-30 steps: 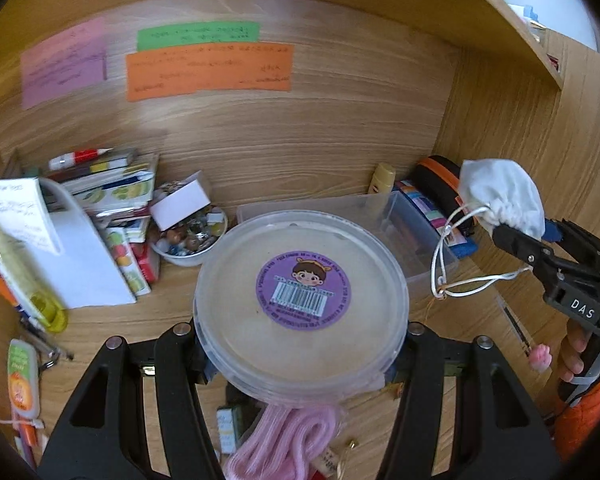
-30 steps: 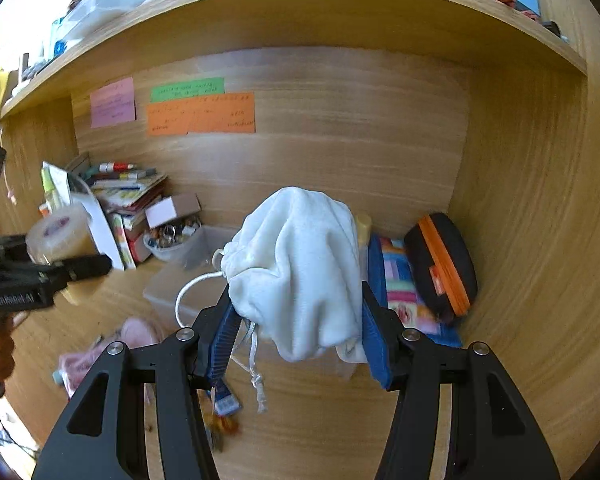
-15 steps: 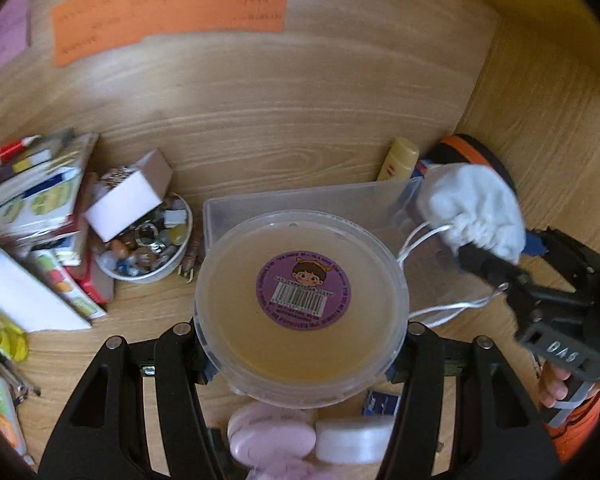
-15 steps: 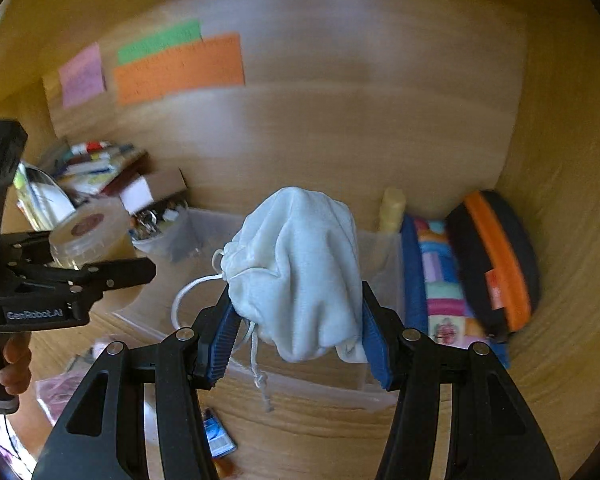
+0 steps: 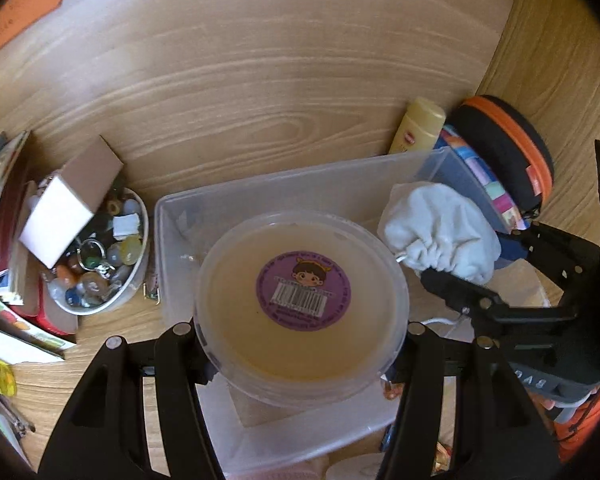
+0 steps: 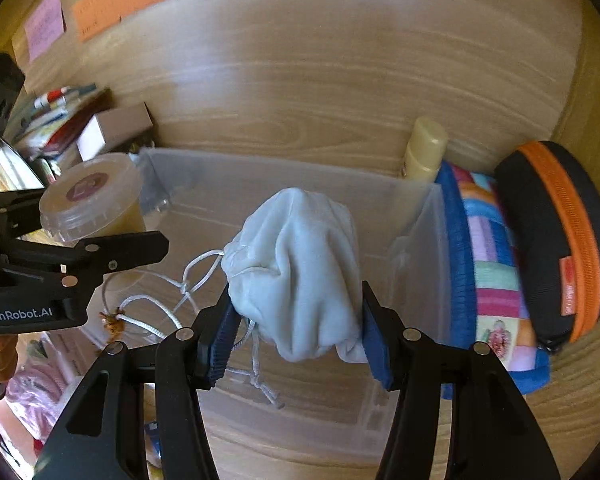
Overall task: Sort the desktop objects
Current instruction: 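Lower the tub into the clear bin with the left tool while the right lowers the bag in, then open both tools and withdraw them from the bin toward the desk items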
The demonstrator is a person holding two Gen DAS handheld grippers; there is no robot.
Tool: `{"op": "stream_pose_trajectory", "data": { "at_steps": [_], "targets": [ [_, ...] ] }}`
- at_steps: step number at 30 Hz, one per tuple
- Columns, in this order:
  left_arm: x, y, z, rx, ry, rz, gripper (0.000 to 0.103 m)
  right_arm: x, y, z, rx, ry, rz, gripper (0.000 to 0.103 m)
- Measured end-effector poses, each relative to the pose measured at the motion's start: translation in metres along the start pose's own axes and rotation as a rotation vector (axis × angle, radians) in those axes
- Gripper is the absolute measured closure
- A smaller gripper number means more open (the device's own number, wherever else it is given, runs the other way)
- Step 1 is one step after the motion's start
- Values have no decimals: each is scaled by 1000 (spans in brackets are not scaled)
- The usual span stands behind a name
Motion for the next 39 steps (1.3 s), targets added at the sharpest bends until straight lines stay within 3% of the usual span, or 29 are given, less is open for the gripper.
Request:
{"op": "stream_pose_trajectory", "data": {
  "at_steps": [12,20,24,33,39],
  "targets": [
    [0,4,20,-78,-24,44,45,-2,4,13,-49,42,-39,48],
    [-1,4,-3,-13,-67,83,39,-5,8,4,-55,66,-15,36],
    [-7,12,-13,3,-72,81,34,-11,8,-13,-16,112,-27,23],
    [-12,15,-36,68,-118,63,27,-22,1,-47,60,162,-38,22],
    [-19,26,-81,158,-154,54,16,-36,10,-78,118,184,-44,21]
  ]
}}
Point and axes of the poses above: each gripper's, at about its wrist camera, not at the fingertips, and z roughly the way its jaws point, x to its right, y to its underside, the point moved 7 cm from there along z, roughly the way its jaws point, and after that the axes turned 13 degrees about -y, right-handed, at the moved point
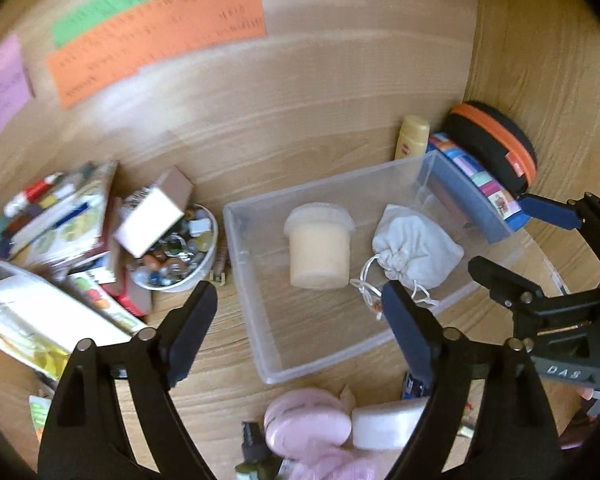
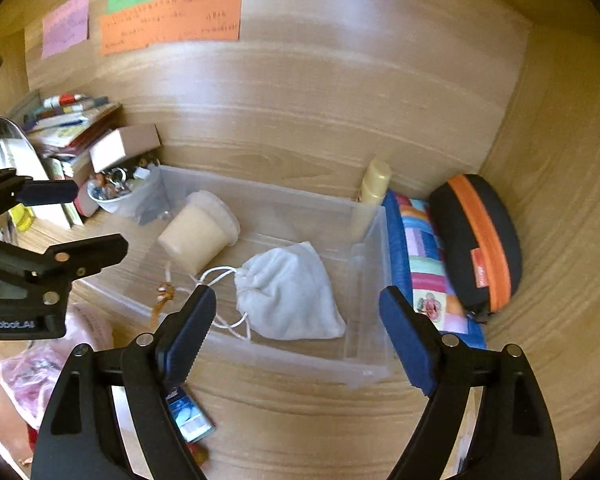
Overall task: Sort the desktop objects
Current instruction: 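Open both tools and withdraw them from the bin toward the desk items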
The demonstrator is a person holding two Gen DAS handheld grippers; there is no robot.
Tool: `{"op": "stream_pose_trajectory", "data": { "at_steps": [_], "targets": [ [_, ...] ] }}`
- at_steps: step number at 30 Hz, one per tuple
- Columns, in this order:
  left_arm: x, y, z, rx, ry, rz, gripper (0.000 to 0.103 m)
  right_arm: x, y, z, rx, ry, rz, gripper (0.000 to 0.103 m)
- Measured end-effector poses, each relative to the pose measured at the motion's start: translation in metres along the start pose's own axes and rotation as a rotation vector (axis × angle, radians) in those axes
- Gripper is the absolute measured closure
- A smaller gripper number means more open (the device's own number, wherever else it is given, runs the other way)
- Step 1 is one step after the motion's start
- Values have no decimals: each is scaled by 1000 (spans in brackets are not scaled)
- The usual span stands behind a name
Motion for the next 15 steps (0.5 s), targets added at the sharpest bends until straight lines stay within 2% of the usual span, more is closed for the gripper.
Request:
{"op": "stream_pose_trajectory", "data": {
  "at_steps": [5,7,11,15],
  "targets": [
    [-7,7,-38,77,-33,-21,13,-14,2,-28,58,-10,5,21],
    [-12,11,-56,117,-43,-34,11,-21,3,-41,91,-2,-5,18],
    [-25,21,-90,206,-74,-54,8,-33,6,-73,192,30,-20,16],
    [-41,38,-119,278,-129,-56,5,-38,9,-103,276,21,0,5]
  ]
}}
Point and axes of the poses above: each gripper's, at about its wrist camera, not at the fingertips, and z roughly the way its jaws point, x to its right, y to its underside, the point moved 7 cm from there along z, roughly the way its jaws point, and after that the axes turned 13 degrees about -y, right-handed, at the moved point
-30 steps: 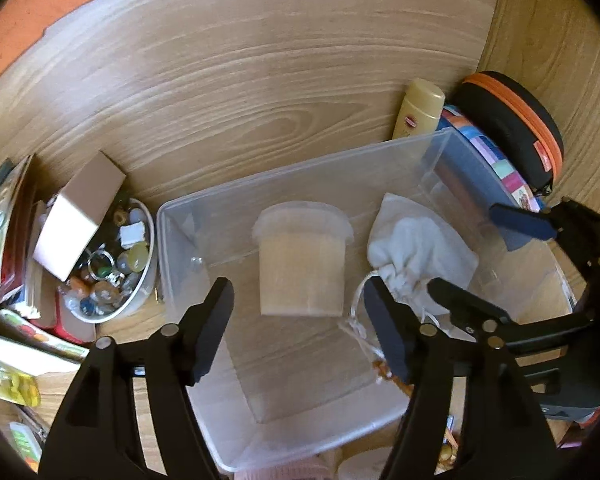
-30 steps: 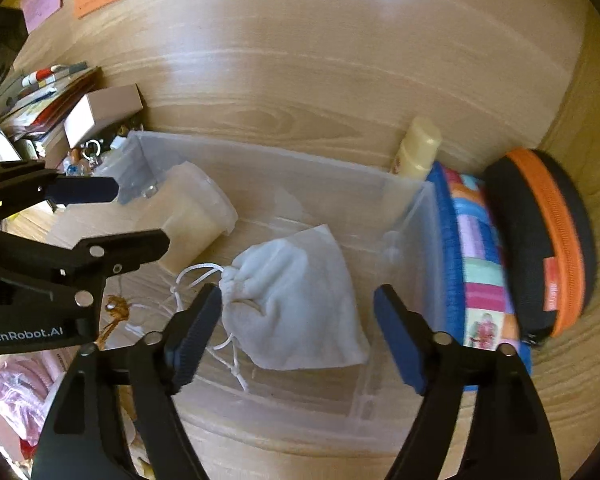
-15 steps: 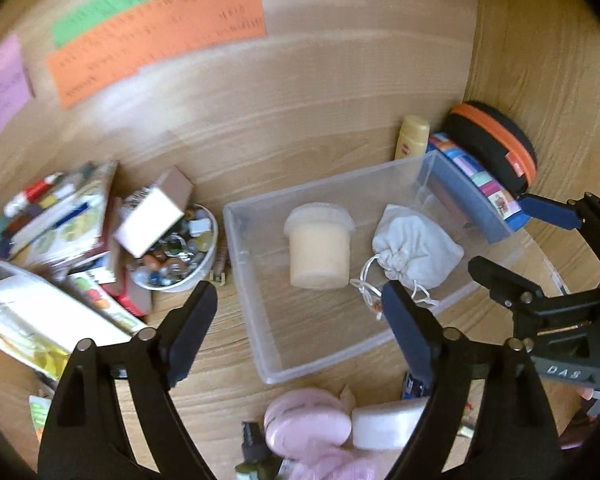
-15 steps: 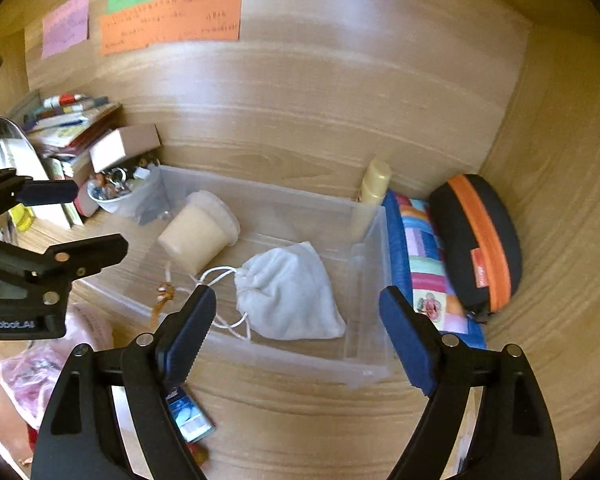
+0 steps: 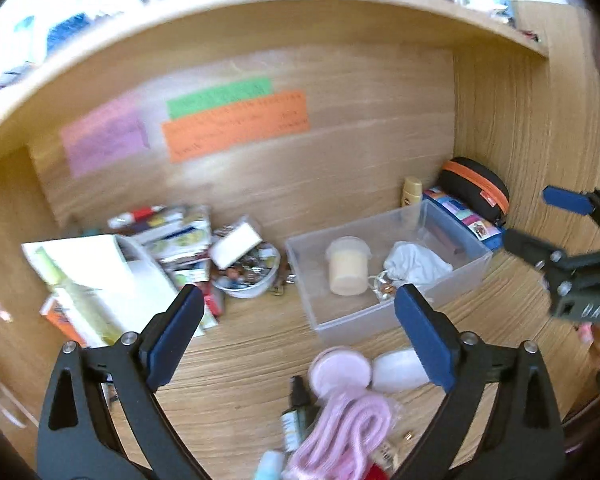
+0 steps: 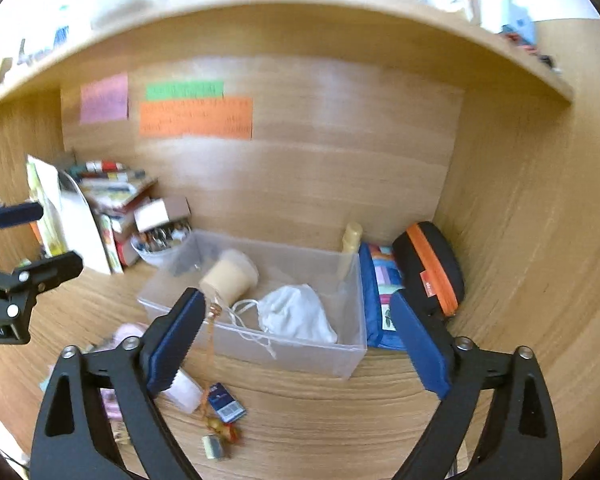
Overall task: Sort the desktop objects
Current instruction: 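Open both tools and withdraw them from the bin toward the desk items, then grasp the light blue tube with the left tool while the right grasps the small green block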
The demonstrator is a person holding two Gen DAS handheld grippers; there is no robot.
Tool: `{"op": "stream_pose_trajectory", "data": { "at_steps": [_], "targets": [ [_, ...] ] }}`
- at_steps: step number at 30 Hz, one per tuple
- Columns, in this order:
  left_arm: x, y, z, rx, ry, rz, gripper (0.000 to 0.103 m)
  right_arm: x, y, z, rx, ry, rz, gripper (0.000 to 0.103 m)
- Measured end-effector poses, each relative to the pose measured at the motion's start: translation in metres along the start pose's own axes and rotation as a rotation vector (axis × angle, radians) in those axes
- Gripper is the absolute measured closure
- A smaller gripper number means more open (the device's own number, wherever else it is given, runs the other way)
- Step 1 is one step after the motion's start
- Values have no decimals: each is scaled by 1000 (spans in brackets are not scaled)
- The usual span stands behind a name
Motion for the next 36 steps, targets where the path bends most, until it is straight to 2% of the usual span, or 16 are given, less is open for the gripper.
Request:
{"op": "stream_pose_trajectory", "data": {
  "at_steps": [4,11,15,18,21,28,32,36],
  "targets": [
    [-23,19,-21,15,-29,-21,3,-3,4,-23,54,0,7,1],
    [-56,73,-21,-80,-80,-63,3,-13,28,-34,43,16,-56,0],
    [-68,106,-11,-160,-80,-97,3,-20,50,-25,-17,-11,-79,0],
    [-72,128,-3,-211,-76,-108,3,-23,74,-11,-99,-40,-80,0],
    [-72,147,5,-252,-73,-102,3,-25,97,3,-174,-54,-68,0],
    [-58,180,24,-352,-37,-54,3,-28,130,18,-258,-121,-33,1],
    [-48,187,34,-388,-21,-10,21,-35,139,32,-307,-170,-22,5],
    [-40,188,41,-397,3,10,28,-41,147,45,-355,-217,-2,22]
  ]
}}
Point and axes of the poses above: each gripper's, at about its wrist camera, not at the fingertips, and z roughly the way its jaws point, x to its right, y to its underside, the point moved 7 cm from there along z, roughly the way its jaws point, and after that the axes turned 13 degrees about -y, right-handed, at the moved point
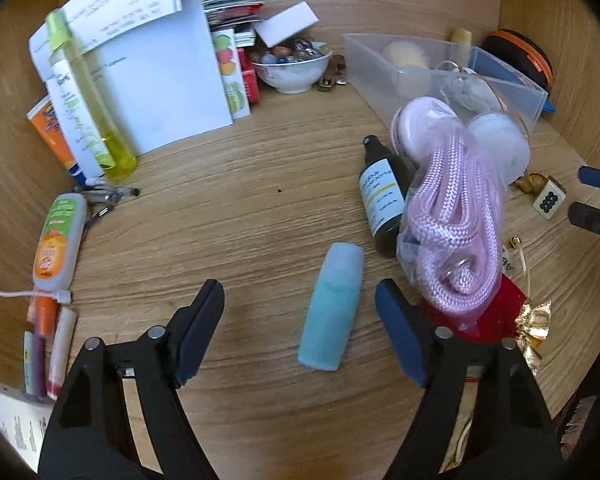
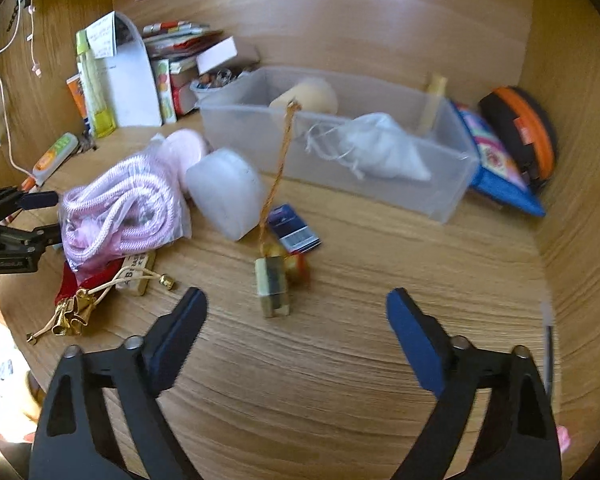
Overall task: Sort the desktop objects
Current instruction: 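Grasp the light blue tube with the left tool while the right grasps the small green block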
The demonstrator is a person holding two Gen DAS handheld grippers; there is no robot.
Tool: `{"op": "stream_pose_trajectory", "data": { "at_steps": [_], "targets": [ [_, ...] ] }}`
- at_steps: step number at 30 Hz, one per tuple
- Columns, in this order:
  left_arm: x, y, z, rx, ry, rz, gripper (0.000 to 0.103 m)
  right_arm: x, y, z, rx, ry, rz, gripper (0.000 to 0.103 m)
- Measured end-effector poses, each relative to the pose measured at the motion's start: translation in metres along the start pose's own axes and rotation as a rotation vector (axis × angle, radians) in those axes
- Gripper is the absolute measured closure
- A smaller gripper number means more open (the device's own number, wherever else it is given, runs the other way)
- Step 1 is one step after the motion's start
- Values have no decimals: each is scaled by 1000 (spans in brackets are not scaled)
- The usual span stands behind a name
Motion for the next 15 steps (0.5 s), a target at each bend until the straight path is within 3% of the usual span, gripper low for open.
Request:
{"op": "stream_pose_trajectory", "data": {
  "at_steps": [5,10,15],
  "targets": [
    [5,-1,8,-17,20,20,42,-1,-1,10,-23,-24,9,32],
    [4,-2,14,-26,35,15,47,3,-3,19,-50,-47,26,46],
    [2,-4,16,-17,28,-10,63,4,-1,28,-74,-58,43,60]
  ]
}}
Point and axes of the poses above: each gripper's, at about its wrist camera, not at the fingertips, and z roughly the way its jaws point, x to its right, y to its underside, the point moved 7 cm from there along z, roughly the way its jaws point, and after that the axes turned 13 degrees about -y, right-handed, at the moved point
